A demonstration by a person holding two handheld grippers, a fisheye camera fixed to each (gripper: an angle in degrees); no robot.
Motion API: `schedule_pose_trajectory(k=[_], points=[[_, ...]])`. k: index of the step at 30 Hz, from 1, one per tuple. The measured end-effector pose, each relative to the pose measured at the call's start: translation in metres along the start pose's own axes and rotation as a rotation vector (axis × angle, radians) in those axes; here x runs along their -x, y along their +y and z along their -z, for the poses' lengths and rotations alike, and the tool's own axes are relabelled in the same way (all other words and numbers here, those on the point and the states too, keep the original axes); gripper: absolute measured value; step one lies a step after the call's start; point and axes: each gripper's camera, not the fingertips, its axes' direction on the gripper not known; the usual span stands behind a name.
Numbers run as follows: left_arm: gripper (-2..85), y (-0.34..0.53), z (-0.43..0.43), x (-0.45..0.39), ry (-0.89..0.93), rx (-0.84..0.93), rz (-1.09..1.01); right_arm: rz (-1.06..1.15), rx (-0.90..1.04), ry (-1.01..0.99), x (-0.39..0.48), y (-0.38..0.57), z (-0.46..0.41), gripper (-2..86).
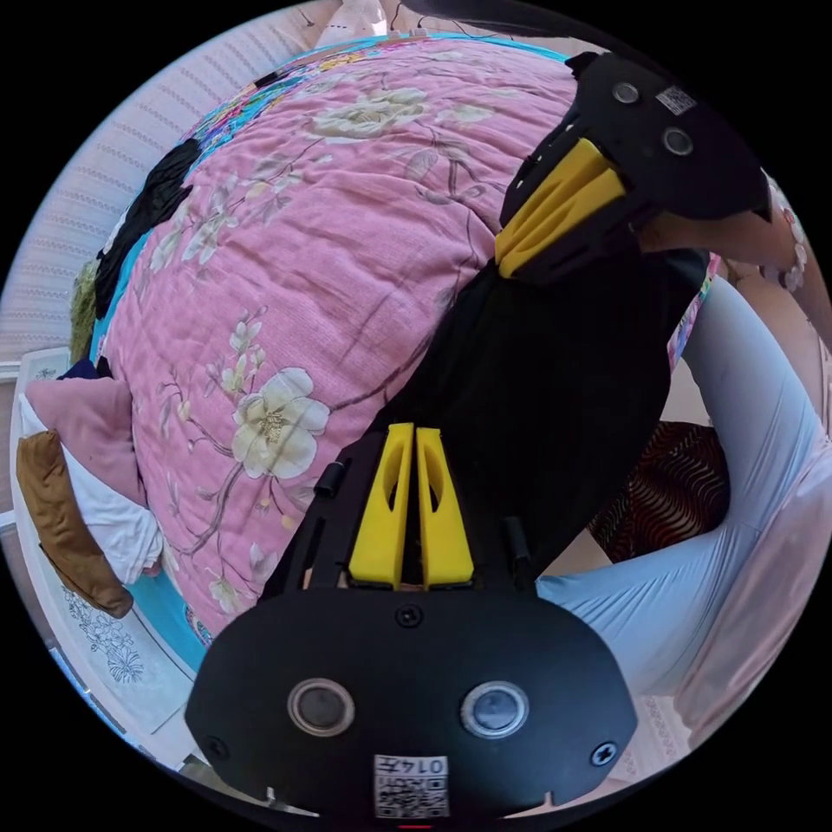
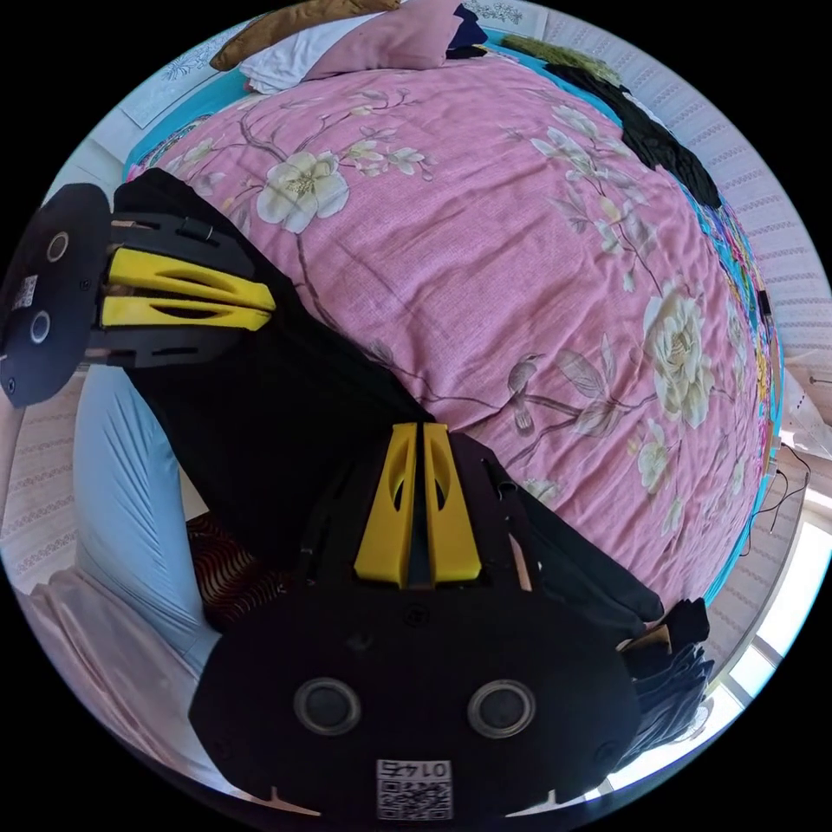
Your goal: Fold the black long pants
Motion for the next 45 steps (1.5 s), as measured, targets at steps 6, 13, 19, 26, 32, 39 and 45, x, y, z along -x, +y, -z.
schedule_pose_trajectory(k=[6, 13, 19, 26, 32, 39, 45], points=[[-1.0, -0.009, 0.007, -0.009, -0.011, 0.023, -0.023, 0.000, 0.020, 0.010, -0.003, 0.012, -0.021, 0.4], [-1.0, -0.019, 0.013, -0.020, -0.019, 0.040, -0.022, -0.035, 0.038, -0.037, -0.019, 0.041, -0.056, 0.3], [-0.5, -0.020, 0.041, -0.022, 0.018, 0.055, -0.016, -0.059, 0.058, -0.046, -0.027, 0.082, -0.085, 0.1], [0.3, 0.030, 0.120, -0.045, -0.088, -0.105, 0.071, -0.302, -0.375, -0.177, -0.049, 0.274, -0.076, 1.2], [0.1, 0.028, 0.150, -0.100, -0.111, -0.131, 0.011, -0.729, -0.553, -0.156, -0.070, 0.494, -0.145, 3.5], [-0.2, -0.065, 0.176, -0.175, -0.040, -0.200, -0.121, -1.225, -0.778, -0.310, -0.106, 0.681, -0.243, 7.6], [0.2, -0.181, 0.195, -0.234, -0.026, -0.215, -0.258, -1.497, -0.946, -0.423, -0.139, 0.777, -0.334, 9.8]])
